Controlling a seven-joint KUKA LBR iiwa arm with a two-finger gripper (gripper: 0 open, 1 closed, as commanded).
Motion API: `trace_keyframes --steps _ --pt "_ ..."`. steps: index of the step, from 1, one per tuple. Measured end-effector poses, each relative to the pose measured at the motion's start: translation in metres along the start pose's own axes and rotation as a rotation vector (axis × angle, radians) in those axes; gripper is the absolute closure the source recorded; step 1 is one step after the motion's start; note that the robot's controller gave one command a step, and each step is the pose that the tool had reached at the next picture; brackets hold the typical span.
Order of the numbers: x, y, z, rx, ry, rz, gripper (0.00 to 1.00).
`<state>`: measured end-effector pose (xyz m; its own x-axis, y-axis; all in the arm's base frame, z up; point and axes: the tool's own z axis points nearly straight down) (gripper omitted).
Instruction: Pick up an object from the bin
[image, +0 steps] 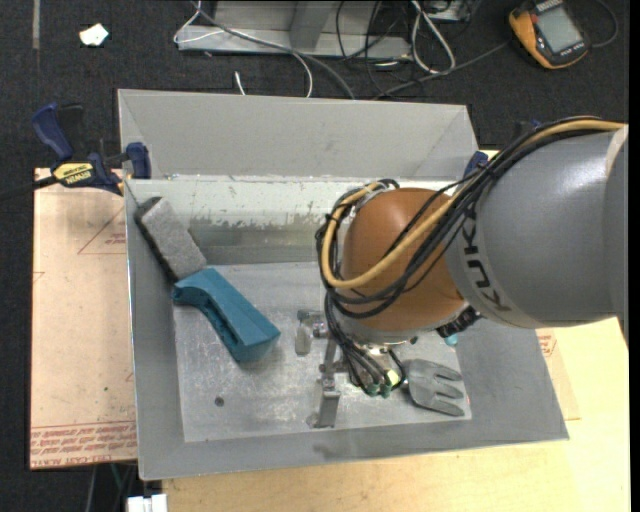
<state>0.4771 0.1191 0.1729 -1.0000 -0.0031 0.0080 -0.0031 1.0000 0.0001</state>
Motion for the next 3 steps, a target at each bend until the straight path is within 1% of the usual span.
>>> trace_keyframes --steps 1,2,3 --pt "-0.002 -0.001 -0.004 -0.001 -0.007 0.003 0.0" --pt "-0.063 -0.049 0.031 -0.002 -0.013 -0.078 0.0" --pt "-0.08 -0.056 0.033 -0.003 -0.011 0.069 0.0"
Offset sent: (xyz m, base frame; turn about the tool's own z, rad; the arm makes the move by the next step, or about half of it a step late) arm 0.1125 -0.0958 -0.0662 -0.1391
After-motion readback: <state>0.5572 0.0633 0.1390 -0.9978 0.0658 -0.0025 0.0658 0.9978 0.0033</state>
